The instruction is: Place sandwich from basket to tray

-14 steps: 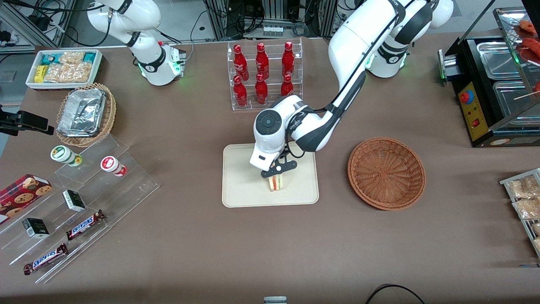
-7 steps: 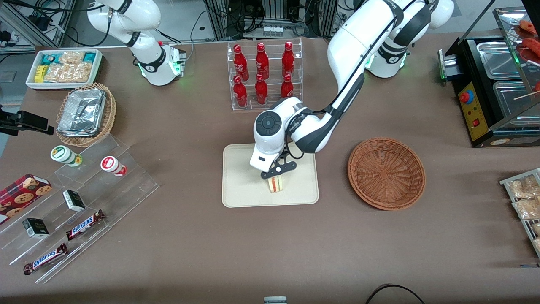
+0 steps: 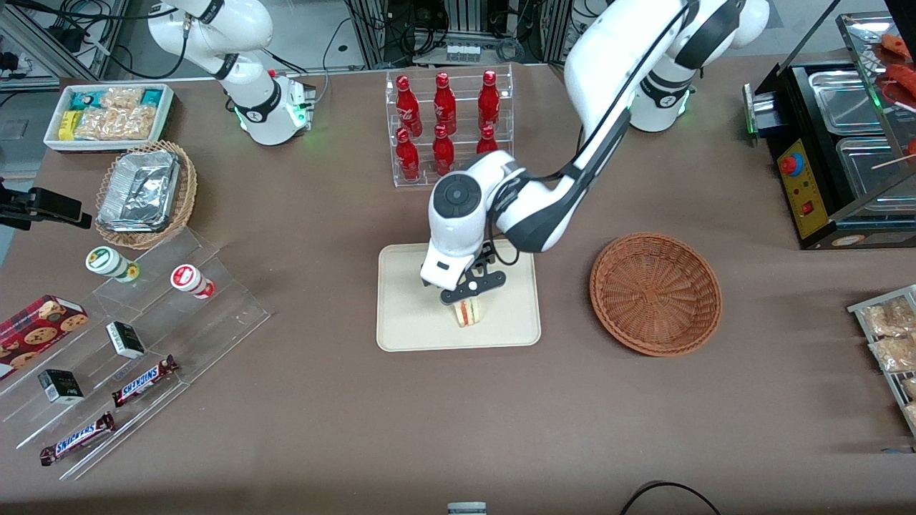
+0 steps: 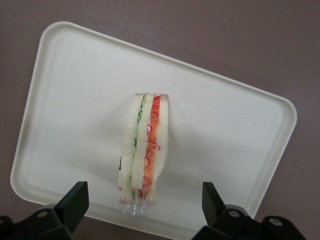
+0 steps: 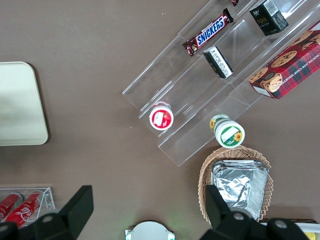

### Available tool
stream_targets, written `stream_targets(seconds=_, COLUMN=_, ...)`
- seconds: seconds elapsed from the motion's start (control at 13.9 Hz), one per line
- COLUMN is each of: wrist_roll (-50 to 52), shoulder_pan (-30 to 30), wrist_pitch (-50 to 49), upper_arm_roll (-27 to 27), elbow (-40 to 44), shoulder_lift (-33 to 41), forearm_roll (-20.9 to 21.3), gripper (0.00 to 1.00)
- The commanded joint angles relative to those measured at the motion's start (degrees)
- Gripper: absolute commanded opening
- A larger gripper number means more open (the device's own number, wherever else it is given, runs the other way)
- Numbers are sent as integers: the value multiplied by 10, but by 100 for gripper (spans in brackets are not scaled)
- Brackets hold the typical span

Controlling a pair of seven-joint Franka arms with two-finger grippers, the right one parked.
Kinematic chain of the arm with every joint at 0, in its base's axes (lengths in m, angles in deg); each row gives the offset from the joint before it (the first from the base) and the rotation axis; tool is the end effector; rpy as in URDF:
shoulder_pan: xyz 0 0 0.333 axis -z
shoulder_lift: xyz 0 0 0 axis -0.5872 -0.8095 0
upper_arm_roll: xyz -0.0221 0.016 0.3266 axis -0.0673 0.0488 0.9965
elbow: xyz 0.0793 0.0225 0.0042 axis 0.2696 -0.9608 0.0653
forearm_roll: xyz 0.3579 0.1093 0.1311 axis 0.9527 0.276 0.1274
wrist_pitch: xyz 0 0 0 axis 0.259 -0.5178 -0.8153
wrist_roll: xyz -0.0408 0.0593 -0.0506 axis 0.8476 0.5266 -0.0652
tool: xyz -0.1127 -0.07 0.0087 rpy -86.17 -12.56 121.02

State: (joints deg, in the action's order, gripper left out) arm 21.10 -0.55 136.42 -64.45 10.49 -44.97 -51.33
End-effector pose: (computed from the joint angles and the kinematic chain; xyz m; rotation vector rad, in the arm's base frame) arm 0.5367 -0.5286 0.3172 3.0391 0.5500 0.0141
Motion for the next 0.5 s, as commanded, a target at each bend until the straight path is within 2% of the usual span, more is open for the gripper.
stream_targets(seconds=0.0, wrist_roll=0, shoulder_pan=-4, wrist_pitch=-19, upper_arm_roll=4, elbow=-8, shoulder_lift=45, forearm_roll=3, gripper=100)
stream_targets(seconds=0.22, wrist_roll=-86, shoulder_pan=-31, wrist_pitch=-66, upper_arm_roll=3, elbow=-12, shoulder_lift=75, forearm_roll=0, gripper=100)
stream_targets(seconds=0.43, wrist_roll=-100, shoulder_pan=-64, wrist_pitch=-113, upper_arm_roll=3, elbow=-38, shoulder_lift=111, forearm_roll=0, gripper=100)
